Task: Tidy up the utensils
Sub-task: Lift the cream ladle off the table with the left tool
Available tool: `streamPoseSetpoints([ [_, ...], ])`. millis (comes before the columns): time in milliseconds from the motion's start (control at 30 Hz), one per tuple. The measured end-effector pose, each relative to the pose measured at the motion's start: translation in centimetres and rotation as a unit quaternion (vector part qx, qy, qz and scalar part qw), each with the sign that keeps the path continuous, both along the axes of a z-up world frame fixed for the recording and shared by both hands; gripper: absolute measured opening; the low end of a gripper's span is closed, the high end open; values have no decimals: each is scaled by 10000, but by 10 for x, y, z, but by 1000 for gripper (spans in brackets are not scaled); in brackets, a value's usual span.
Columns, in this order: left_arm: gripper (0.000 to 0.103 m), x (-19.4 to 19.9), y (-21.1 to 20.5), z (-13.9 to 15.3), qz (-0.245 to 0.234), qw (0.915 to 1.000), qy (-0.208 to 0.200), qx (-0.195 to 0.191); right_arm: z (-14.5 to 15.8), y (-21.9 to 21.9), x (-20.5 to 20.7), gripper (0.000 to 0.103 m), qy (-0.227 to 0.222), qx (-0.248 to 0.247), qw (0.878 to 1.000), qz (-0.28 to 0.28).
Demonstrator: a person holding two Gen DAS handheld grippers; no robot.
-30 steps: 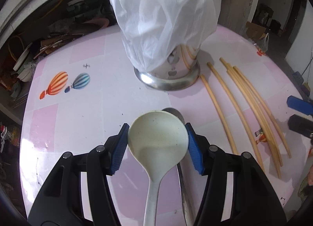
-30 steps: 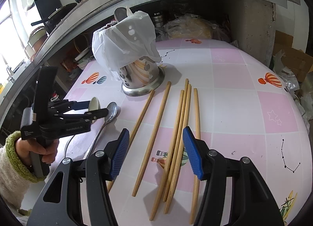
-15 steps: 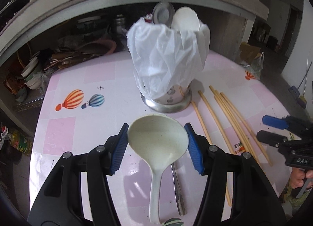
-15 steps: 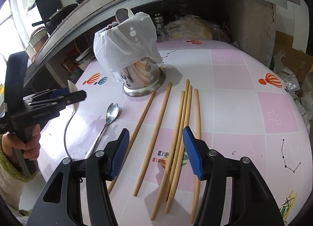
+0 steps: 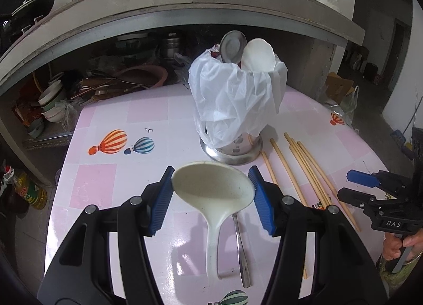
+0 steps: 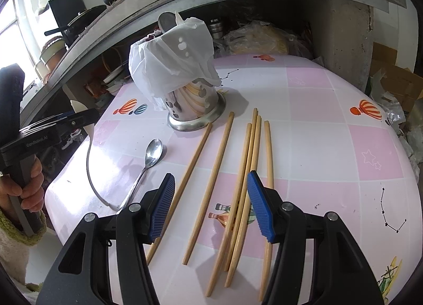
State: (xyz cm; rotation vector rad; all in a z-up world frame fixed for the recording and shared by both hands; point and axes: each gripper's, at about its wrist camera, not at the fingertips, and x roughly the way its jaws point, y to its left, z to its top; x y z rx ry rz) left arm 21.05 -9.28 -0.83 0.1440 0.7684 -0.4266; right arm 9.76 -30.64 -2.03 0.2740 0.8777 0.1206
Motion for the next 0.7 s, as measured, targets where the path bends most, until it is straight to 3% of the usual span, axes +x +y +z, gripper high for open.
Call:
streamPoseSetpoints([
  [700, 54, -4, 7, 18, 97, 9996, -258, -92, 0, 0, 0, 56, -4, 3, 10000, -4],
])
